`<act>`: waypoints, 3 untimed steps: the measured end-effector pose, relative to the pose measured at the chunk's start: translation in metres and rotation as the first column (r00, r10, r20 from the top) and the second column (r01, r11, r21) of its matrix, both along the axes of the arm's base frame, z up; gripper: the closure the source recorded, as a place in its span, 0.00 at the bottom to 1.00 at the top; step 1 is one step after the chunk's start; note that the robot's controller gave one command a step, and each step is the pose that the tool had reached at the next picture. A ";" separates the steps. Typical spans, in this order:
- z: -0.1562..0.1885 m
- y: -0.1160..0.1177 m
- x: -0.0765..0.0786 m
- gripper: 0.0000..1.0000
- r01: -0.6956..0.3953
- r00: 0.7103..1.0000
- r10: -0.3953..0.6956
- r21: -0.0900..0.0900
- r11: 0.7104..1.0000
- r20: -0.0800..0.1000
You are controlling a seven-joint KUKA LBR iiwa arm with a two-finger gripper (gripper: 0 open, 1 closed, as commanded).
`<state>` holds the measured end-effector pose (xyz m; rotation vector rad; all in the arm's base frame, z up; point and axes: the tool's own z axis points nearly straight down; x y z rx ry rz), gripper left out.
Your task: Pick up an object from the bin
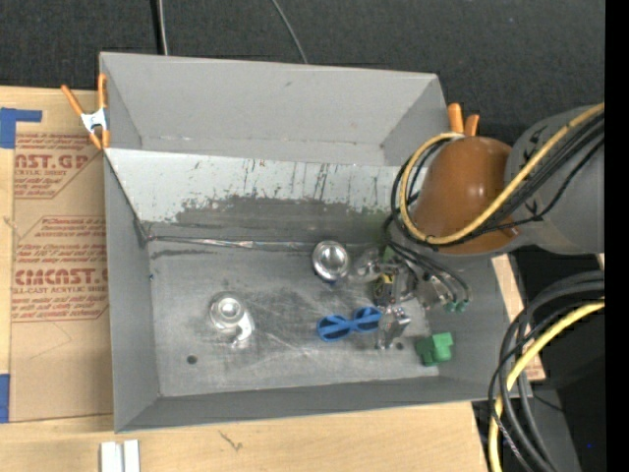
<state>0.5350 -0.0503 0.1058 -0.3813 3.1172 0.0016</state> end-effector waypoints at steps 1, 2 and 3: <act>-0.031 0.030 -0.042 0.00 -0.169 0.985 0.169 -0.006 0.986 0.019; -0.029 0.033 -0.040 1.00 -0.173 0.985 0.173 -0.004 0.985 0.021; 0.108 0.010 -0.011 1.00 -0.158 0.987 0.158 -0.004 0.987 0.010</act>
Offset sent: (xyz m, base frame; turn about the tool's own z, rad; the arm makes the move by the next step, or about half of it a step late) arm -0.0473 0.0319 -0.0358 -0.1745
